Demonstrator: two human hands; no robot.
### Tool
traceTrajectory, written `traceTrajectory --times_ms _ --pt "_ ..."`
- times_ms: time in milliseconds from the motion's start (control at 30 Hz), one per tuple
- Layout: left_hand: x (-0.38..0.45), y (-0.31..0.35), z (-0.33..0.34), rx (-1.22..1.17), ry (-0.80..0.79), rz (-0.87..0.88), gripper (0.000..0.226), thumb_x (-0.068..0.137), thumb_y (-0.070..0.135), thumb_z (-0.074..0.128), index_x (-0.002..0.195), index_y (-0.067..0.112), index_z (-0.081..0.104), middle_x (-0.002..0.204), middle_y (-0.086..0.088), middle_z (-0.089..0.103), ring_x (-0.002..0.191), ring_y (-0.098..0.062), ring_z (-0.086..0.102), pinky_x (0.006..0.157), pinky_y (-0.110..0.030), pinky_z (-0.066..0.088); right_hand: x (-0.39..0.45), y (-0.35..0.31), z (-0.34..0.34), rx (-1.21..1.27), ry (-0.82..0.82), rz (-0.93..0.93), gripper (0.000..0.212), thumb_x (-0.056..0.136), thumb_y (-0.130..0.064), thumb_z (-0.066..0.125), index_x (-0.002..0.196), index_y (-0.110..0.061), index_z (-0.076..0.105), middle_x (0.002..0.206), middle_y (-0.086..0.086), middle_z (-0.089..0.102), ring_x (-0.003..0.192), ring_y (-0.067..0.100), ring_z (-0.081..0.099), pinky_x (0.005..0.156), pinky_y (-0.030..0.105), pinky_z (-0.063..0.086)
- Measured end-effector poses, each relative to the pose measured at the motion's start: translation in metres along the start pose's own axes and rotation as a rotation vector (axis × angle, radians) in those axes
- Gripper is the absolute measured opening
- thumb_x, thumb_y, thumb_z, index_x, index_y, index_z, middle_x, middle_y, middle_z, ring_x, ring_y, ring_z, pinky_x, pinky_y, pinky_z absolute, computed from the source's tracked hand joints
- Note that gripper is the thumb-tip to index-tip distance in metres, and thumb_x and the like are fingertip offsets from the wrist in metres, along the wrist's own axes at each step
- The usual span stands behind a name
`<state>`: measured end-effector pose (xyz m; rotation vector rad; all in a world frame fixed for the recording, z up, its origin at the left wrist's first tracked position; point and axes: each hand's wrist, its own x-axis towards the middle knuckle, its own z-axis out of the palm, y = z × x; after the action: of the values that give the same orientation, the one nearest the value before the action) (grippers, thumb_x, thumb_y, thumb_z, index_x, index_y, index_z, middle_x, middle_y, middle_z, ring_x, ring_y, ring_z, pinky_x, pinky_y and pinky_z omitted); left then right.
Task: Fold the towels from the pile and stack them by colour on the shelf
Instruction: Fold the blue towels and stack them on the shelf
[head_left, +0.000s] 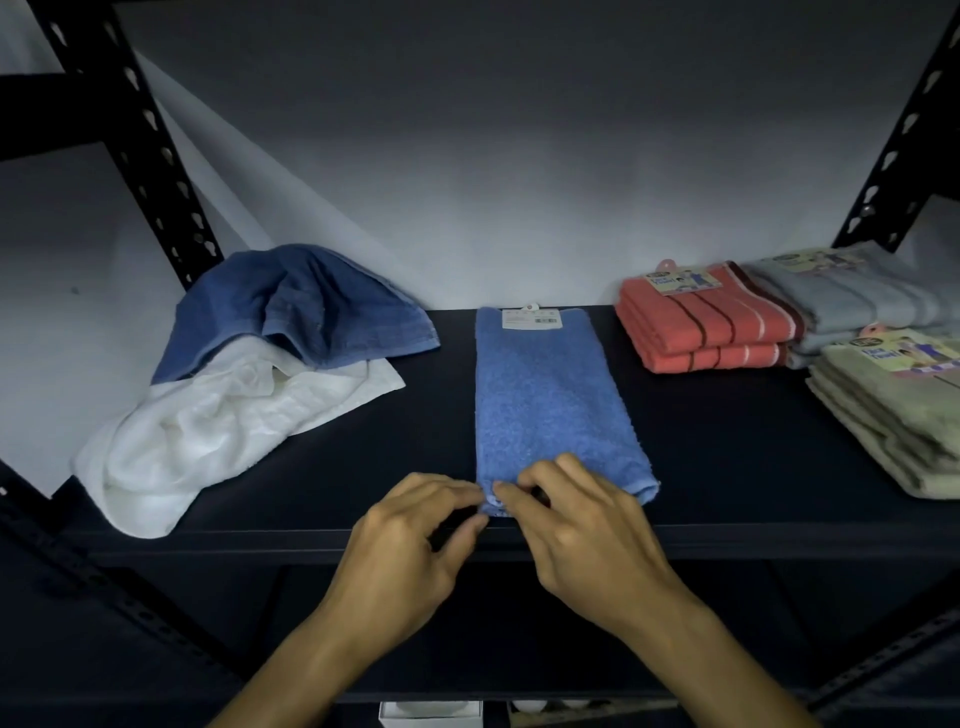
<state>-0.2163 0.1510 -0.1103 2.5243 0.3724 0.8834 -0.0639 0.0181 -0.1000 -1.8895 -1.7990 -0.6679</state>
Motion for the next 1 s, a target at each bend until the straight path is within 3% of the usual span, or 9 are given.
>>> traceTrajectory --times_ms 167,300,433,633,733,867,1000 --pt "0.004 0.009 -0.012 0.057 0.005 0.015 0.045 0.083 0.044 0.061 0.123 0.024 0.063 0.125 0.018 0.059 0.118 0.001 0.054 0.092 -0.018 0.049 -0.009 0.003 -0.004 -0.053 0.053 0.055 0.036 0.074 -0.009 0.076 0.11 -0.012 0.071 0.098 -0.001 0.064 0.088 0.014 0.057 0.066 0.02 0.047" --pt "0.021 0.027 -0.009 0.15 -0.065 0.176 0.051 0.084 0.046 0.063 0.126 0.016 0.062 0.131 0.009 0.057 0.126 -0.008 0.049 0.102 -0.028 0.045 -0.021 0.02 -0.012 -0.056 0.06 0.226 0.045 0.087 -0.036 0.065 0.124 -0.012 0.06 0.117 0.003 0.058 0.111 0.019 0.052 0.082 0.028 0.051" --pt "0.05 0.041 0.007 0.315 -0.163 0.345 0.049 0.085 0.052 0.061 0.118 0.017 0.067 0.118 0.006 0.063 0.115 -0.012 0.054 0.109 -0.033 0.036 -0.039 0.04 -0.022 0.063 0.033 0.463 0.061 0.074 -0.04 0.078 0.126 -0.016 0.059 0.121 -0.003 0.054 0.114 0.013 0.045 0.072 0.024 0.045" --pt "0.081 0.057 0.021 0.403 -0.314 0.463 0.032 0.082 0.044 0.069 0.103 0.019 0.07 0.094 0.007 0.066 0.084 -0.014 0.061 0.08 -0.031 0.049 -0.042 0.054 -0.035 0.159 0.047 0.578 0.035 0.083 -0.022 0.074 0.117 -0.024 0.066 0.096 -0.017 0.06 0.092 0.009 0.055 0.082 0.036 0.049" --pt "0.089 0.067 0.021 0.395 -0.301 0.428 0.024 0.085 0.042 0.067 0.099 0.022 0.07 0.088 0.009 0.066 0.08 -0.013 0.061 0.07 -0.029 0.047 -0.036 0.052 -0.04 0.26 0.079 0.652 0.03 0.087 -0.022 0.069 0.117 -0.026 0.066 0.088 -0.021 0.059 0.09 0.006 0.058 0.079 0.032 0.05" --pt "0.097 0.07 0.022 0.242 -0.305 0.125 0.018 0.096 0.041 0.055 0.102 0.031 0.069 0.094 0.014 0.068 0.088 -0.005 0.061 0.073 -0.025 0.044 -0.031 0.047 -0.043 0.268 0.107 0.726 0.029 0.088 -0.022 0.068 0.116 -0.027 0.064 0.081 -0.026 0.054 0.087 0.006 0.06 0.068 0.026 0.047" --pt "0.101 0.071 0.027 0.171 -0.286 -0.046 0.02 0.097 0.045 0.055 0.104 0.033 0.069 0.093 0.016 0.071 0.088 -0.002 0.062 0.076 -0.024 0.047 -0.032 0.042 -0.039 0.112 0.184 0.589 0.02 0.081 -0.01 0.072 0.093 -0.021 0.06 0.091 -0.012 0.056 0.084 0.01 0.054 0.052 0.019 0.038"
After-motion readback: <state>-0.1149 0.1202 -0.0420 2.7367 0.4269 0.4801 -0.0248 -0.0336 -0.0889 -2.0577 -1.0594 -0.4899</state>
